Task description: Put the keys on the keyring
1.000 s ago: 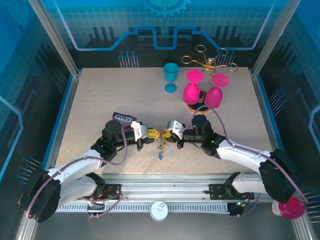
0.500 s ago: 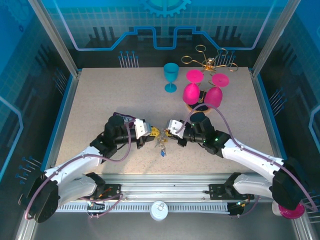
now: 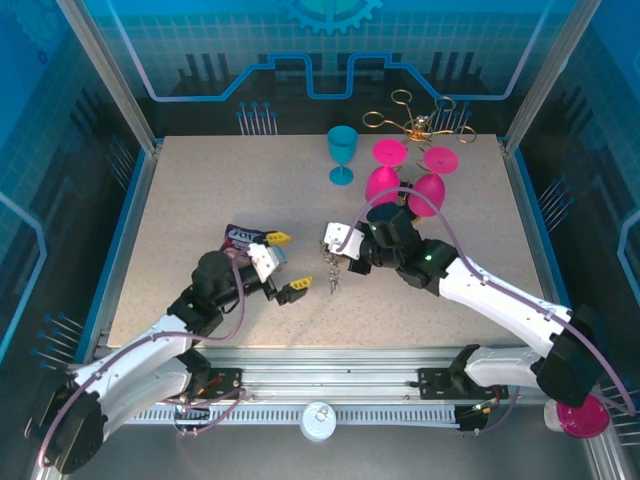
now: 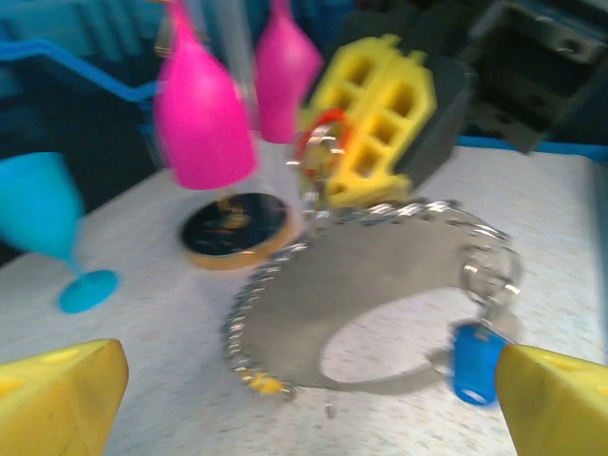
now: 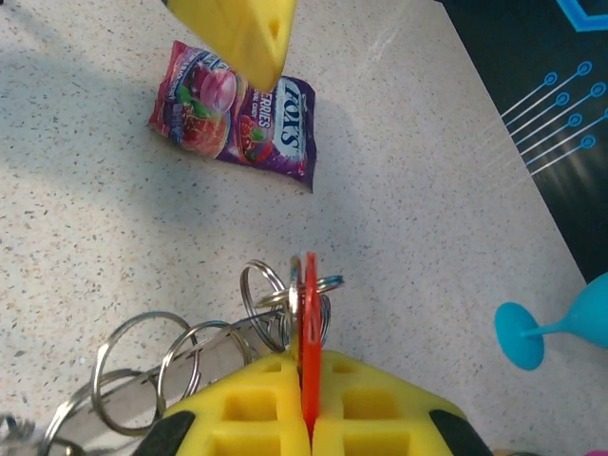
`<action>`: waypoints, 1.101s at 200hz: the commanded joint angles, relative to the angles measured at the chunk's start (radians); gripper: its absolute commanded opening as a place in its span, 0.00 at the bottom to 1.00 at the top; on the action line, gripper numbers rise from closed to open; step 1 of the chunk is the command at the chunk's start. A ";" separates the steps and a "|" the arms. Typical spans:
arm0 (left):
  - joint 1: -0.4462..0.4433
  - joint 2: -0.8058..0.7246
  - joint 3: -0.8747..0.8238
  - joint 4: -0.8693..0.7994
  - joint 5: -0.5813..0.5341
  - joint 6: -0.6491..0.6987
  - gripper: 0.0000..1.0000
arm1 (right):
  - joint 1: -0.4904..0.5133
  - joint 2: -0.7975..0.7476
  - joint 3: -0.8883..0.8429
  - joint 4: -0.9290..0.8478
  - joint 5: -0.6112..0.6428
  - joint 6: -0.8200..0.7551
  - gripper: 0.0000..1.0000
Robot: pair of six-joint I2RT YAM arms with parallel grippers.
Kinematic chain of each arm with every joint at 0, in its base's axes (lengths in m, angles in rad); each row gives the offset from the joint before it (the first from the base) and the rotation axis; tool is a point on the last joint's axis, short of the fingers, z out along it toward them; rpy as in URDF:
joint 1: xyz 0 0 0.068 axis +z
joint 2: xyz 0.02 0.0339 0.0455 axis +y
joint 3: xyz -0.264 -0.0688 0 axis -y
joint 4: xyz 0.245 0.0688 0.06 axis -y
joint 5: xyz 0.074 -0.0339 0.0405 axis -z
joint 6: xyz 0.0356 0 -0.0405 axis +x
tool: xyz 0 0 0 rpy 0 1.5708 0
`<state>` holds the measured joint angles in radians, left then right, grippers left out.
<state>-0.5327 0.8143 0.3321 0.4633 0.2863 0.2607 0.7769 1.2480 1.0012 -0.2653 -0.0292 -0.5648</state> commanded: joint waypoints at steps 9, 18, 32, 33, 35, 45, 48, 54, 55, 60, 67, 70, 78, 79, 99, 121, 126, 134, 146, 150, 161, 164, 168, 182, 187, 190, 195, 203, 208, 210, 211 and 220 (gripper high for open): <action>0.005 -0.119 -0.017 0.072 -0.457 -0.093 0.99 | 0.057 0.102 0.136 -0.026 0.024 -0.060 0.00; 0.006 -0.151 -0.012 0.060 -0.574 -0.101 0.99 | 0.073 0.148 0.178 -0.015 0.015 -0.060 0.00; 0.013 -0.204 -0.003 0.046 -0.723 -0.116 0.99 | 0.096 0.231 0.253 0.006 -0.001 -0.060 0.00; 0.014 -0.207 -0.001 0.044 -0.731 -0.118 0.99 | 0.097 0.237 0.258 0.008 -0.003 -0.060 0.00; 0.015 -0.213 0.000 0.040 -0.751 -0.120 0.99 | 0.099 0.250 0.270 0.012 -0.003 -0.060 0.00; 0.026 -0.250 0.009 0.023 -0.823 -0.133 0.99 | 0.109 0.314 0.321 0.040 -0.014 -0.045 0.00; 0.030 -0.260 0.013 0.016 -0.838 -0.136 0.99 | 0.111 0.333 0.335 0.049 -0.020 -0.038 0.00; 0.038 -0.273 0.025 -0.006 -0.877 -0.148 0.99 | 0.114 0.368 0.358 0.075 -0.026 -0.018 0.00; 0.038 -0.275 0.028 -0.011 -0.884 -0.150 0.99 | 0.114 0.375 0.362 0.079 -0.026 -0.015 0.00; 0.044 -0.281 0.040 -0.035 -0.916 -0.166 0.99 | 0.116 0.406 0.377 0.098 -0.025 0.004 0.00; 0.052 -0.289 0.058 -0.072 -0.947 -0.186 0.99 | 0.120 0.440 0.394 0.119 -0.022 0.021 0.00; 0.054 -0.291 0.064 -0.087 -0.953 -0.192 0.99 | 0.120 0.452 0.397 0.127 -0.020 0.028 0.00; 0.062 -0.292 0.076 -0.119 -0.956 -0.206 0.99 | 0.122 0.481 0.389 0.158 -0.009 0.048 0.00; 0.063 -0.292 0.077 -0.123 -0.957 -0.206 0.99 | 0.122 0.483 0.386 0.162 -0.008 0.050 0.00; 0.074 -0.281 0.082 -0.167 -0.960 -0.263 0.99 | 0.119 0.504 0.314 0.195 0.024 0.064 0.00; 0.079 -0.256 0.061 -0.171 -0.948 -0.335 0.99 | 0.107 0.468 0.209 0.163 0.031 0.008 0.00; 0.079 -0.250 0.057 -0.172 -0.947 -0.344 0.99 | 0.106 0.447 0.178 0.156 0.033 -0.018 0.00; 0.079 -0.238 0.052 -0.173 -0.945 -0.355 0.99 | 0.107 0.409 0.126 0.137 0.038 -0.071 0.00; 0.081 -0.220 0.040 -0.163 -0.943 -0.368 0.99 | 0.106 0.354 0.057 0.071 0.050 -0.151 0.00; 0.081 -0.216 0.034 -0.157 -0.941 -0.372 0.99 | 0.106 0.337 0.041 0.038 0.057 -0.172 0.00; 0.084 -0.197 0.023 -0.143 -0.937 -0.391 0.99 | 0.106 0.307 0.011 -0.058 0.096 -0.229 0.00; 0.086 -0.193 0.021 -0.139 -0.936 -0.395 0.99 | 0.105 0.299 0.000 -0.076 0.117 -0.239 0.00; 0.087 -0.184 0.018 -0.137 -0.936 -0.403 0.99 | 0.104 0.292 -0.012 -0.097 0.141 -0.250 0.00; 0.090 -0.152 0.014 -0.133 -0.935 -0.413 0.99 | 0.097 0.272 -0.049 -0.155 0.222 -0.279 0.00; 0.091 -0.142 0.013 -0.132 -0.936 -0.414 0.99 | 0.094 0.268 -0.059 -0.165 0.253 -0.280 0.00; 0.093 -0.135 0.012 -0.130 -0.937 -0.413 0.99 | 0.092 0.266 -0.067 -0.171 0.267 -0.281 0.00; 0.094 -0.126 0.012 -0.130 -0.937 -0.412 0.99 | 0.087 0.266 -0.075 -0.186 0.287 -0.279 0.00; 0.096 -0.112 0.012 -0.127 -0.937 -0.406 0.99 | 0.082 0.272 -0.083 -0.210 0.320 -0.278 0.00; 0.098 -0.105 0.012 -0.126 -0.939 -0.404 0.99 | 0.077 0.283 -0.088 -0.227 0.342 -0.277 0.00; 0.098 -0.102 0.012 -0.126 -0.940 -0.402 0.99 | 0.076 0.287 -0.088 -0.235 0.352 -0.277 0.00; 0.099 -0.102 0.013 -0.126 -0.940 -0.402 0.99 | 0.075 0.290 -0.089 -0.238 0.356 -0.277 0.00; 0.102 -0.091 0.012 -0.126 -0.939 -0.397 0.99 | 0.069 0.315 -0.094 -0.262 0.413 -0.279 0.00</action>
<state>-0.4438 0.7059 0.3500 0.3180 -0.6327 -0.1257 0.8684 1.5318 0.9298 -0.4053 0.2199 -0.8028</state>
